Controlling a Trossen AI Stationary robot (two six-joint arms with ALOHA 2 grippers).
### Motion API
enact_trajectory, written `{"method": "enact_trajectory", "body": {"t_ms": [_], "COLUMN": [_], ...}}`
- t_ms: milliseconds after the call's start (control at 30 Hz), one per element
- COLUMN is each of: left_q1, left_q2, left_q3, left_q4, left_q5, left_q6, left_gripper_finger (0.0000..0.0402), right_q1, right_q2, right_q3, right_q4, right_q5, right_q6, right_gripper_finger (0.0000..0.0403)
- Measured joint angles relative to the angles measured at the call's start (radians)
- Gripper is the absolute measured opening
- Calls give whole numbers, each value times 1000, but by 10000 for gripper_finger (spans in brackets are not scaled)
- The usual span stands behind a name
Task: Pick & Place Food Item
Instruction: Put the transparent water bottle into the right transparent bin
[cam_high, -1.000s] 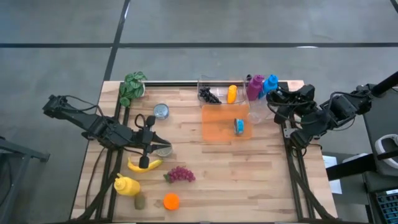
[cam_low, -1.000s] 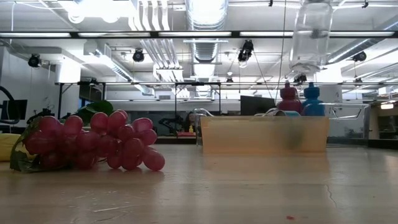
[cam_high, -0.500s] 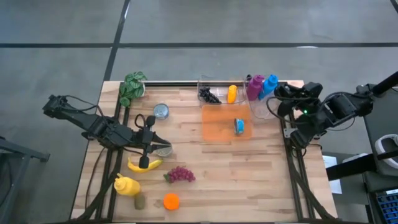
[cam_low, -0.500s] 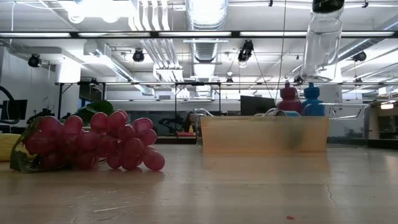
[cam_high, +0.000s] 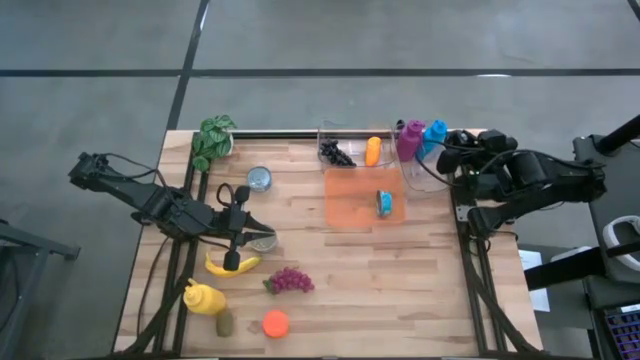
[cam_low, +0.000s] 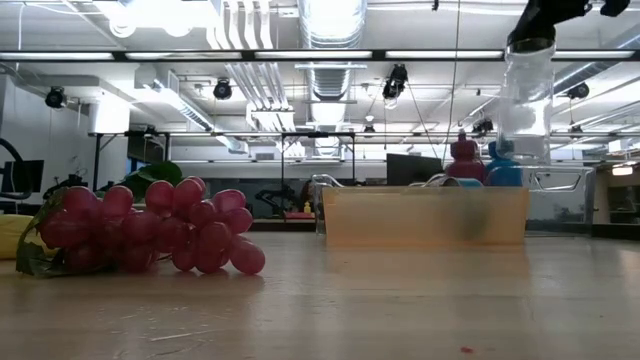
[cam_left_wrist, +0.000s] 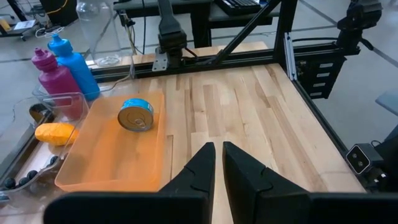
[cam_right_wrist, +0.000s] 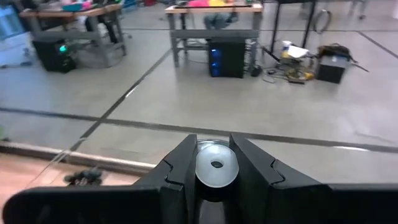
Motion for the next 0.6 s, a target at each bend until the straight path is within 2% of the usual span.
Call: {"method": "enact_trajectory", "body": {"t_ms": [600], "left_q1": [0], "left_q2": [0], "left_q3": [0], "left_q4": [0], "left_q5": [0], "left_q6": [0], "left_gripper_finger": [33], "right_q1": [-163], "right_q2": [-10], "right_q3": [-152], "right_q4": [44], "right_q5": [-18], "right_q6": [50], "right_gripper_finger": [75]}}
